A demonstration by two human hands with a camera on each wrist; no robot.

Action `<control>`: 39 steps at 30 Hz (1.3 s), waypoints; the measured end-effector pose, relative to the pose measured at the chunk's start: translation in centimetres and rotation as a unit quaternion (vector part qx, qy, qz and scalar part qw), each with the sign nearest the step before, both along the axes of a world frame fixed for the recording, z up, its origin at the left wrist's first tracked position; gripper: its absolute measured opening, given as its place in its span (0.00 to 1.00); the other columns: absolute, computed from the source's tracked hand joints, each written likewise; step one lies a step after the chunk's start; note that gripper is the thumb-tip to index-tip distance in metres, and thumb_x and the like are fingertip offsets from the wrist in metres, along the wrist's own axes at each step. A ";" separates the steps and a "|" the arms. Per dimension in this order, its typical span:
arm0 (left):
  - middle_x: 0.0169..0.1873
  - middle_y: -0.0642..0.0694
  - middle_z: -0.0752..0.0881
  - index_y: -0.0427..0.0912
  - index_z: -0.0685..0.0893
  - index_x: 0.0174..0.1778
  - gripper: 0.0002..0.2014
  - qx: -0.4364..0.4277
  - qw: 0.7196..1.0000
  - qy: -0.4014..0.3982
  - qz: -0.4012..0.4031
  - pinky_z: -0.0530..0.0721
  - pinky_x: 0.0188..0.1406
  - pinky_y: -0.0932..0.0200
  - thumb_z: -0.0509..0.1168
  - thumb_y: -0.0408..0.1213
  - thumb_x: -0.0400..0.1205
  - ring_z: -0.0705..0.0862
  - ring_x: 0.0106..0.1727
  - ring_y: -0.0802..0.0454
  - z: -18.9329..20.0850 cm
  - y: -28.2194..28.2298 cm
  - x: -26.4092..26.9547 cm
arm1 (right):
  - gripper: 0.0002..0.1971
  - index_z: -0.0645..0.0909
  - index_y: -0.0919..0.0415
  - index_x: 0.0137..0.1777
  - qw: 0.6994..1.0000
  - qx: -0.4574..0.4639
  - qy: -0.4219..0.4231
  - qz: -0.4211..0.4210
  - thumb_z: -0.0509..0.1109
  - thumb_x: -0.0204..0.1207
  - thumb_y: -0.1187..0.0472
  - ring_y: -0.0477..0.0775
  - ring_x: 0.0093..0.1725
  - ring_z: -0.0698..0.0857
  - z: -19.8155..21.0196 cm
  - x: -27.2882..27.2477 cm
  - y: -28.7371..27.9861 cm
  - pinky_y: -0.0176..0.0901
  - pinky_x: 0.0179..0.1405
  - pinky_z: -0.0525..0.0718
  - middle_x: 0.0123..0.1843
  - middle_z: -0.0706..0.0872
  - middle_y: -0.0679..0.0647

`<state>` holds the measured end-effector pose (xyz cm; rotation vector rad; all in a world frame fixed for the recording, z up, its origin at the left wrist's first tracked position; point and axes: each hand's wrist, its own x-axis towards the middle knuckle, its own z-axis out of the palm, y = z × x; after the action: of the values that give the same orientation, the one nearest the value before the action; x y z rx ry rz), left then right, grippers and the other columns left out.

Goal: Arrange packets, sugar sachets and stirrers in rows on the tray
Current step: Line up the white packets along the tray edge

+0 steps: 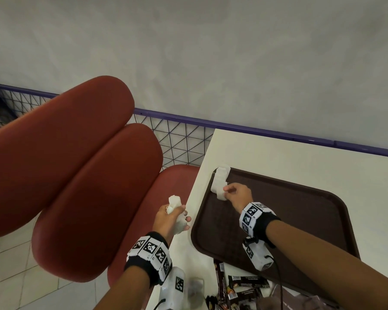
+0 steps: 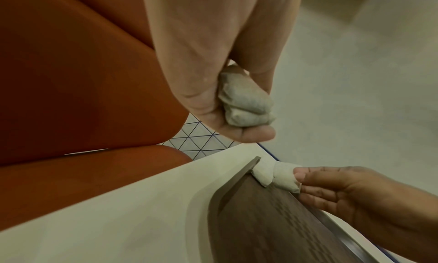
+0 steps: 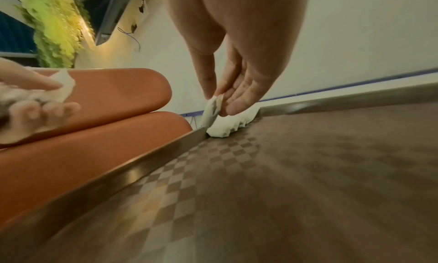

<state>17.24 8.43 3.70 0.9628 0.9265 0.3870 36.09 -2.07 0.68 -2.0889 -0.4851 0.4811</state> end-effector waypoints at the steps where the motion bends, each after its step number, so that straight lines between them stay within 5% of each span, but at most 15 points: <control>1: 0.35 0.36 0.79 0.35 0.72 0.54 0.11 -0.003 1.000 0.000 0.001 0.80 0.20 0.60 0.66 0.27 0.79 0.81 0.30 0.45 -0.1 0.1 -0.1 | 0.09 0.86 0.67 0.49 1.000 0.000 0.004 -0.007 0.71 0.70 0.73 0.51 0.45 0.82 -0.3 0.0 0.3 0.37 0.50 0.77 0.51 0.88 0.63; 5: 0.38 0.34 0.81 0.36 0.74 0.51 0.07 -0.006 1.000 0.002 -0.002 0.81 0.23 0.59 0.65 0.28 0.80 0.82 0.32 0.44 -0.2 0.6 -0.5 | 0.09 0.86 0.67 0.49 0.999 -0.001 0.029 -0.023 0.70 0.70 0.74 0.52 0.45 0.82 -1.4 -0.1 1.7 0.35 0.49 0.76 0.51 0.88 0.61; 11: 0.40 0.33 0.81 0.32 0.76 0.55 0.10 -0.005 1.000 -0.011 -0.004 0.82 0.23 0.59 0.65 0.28 0.80 0.82 0.32 0.46 -0.4 1.3 -1.1 | 0.11 0.86 0.67 0.52 0.998 -0.016 0.046 -0.030 0.67 0.72 0.74 0.60 0.59 0.83 -2.3 -0.1 2.9 0.33 0.53 0.74 0.56 0.87 0.63; 17: 0.44 0.33 0.84 0.32 0.78 0.58 0.15 0.003 1.000 0.006 0.002 0.86 0.27 0.58 0.69 0.31 0.78 0.85 0.37 0.45 -0.6 1.6 -0.7 | 0.12 0.83 0.71 0.53 0.998 -0.056 -0.003 0.000 0.61 0.74 0.76 0.63 0.59 0.83 -2.3 -0.4 3.1 0.43 0.58 0.79 0.59 0.84 0.65; 22: 0.46 0.34 0.85 0.36 0.80 0.53 0.10 0.014 1.000 0.008 -0.008 0.87 0.30 0.56 0.69 0.32 0.78 0.87 0.39 0.45 -0.4 1.3 -0.7 | 0.12 0.82 0.72 0.55 0.994 -0.094 -0.024 0.048 0.64 0.73 0.75 0.61 0.58 0.80 -1.9 -0.5 2.8 0.33 0.51 0.73 0.62 0.76 0.64; 26: 0.46 0.35 0.85 0.38 0.81 0.50 0.07 0.031 0.999 0.013 -0.023 0.88 0.33 0.55 0.69 0.31 0.78 0.88 0.40 0.45 0.1 0.9 -0.8 | 0.19 0.76 0.67 0.62 0.994 -0.081 -0.053 0.044 0.68 0.71 0.74 0.60 0.65 0.72 -1.3 -1.3 2.2 0.38 0.63 0.71 0.66 0.69 0.63; 31: 0.46 0.32 0.87 0.36 0.79 0.52 0.09 0.052 0.998 0.026 -0.036 0.88 0.30 0.57 0.69 0.30 0.77 0.88 0.39 0.43 0.5 0.7 -0.9 | 0.12 0.74 0.58 0.49 0.990 -0.007 -0.067 0.126 0.68 0.70 0.72 0.55 0.59 0.72 0.4 -4.1 1.3 0.43 0.63 0.72 0.57 0.72 0.56; 35: 0.45 0.31 0.86 0.35 0.78 0.51 0.08 0.056 0.997 0.016 -0.047 0.87 0.28 0.58 0.68 0.29 0.78 0.88 0.36 0.43 0.9 0.1 -0.6 | 0.17 0.76 0.43 0.36 0.977 0.057 -0.080 0.190 0.70 0.69 0.70 0.56 0.55 0.78 1.5 -5.9 1.1 0.47 0.60 0.77 0.50 0.80 0.55; 39: 0.43 0.32 0.86 0.31 0.78 0.55 0.10 0.054 0.997 0.009 -0.054 0.87 0.27 0.57 0.67 0.28 0.79 0.88 0.33 0.45 0.9 -0.5 -0.1 | 0.11 0.81 0.49 0.38 0.978 0.085 -0.024 0.191 0.71 0.71 0.68 0.53 0.57 0.79 2.9 -7.3 0.9 0.46 0.62 0.77 0.45 0.80 0.41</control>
<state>17.13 7.91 4.56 1.1128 0.8727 0.3391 28.84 -1.14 3.57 -1.8500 -0.9324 0.5886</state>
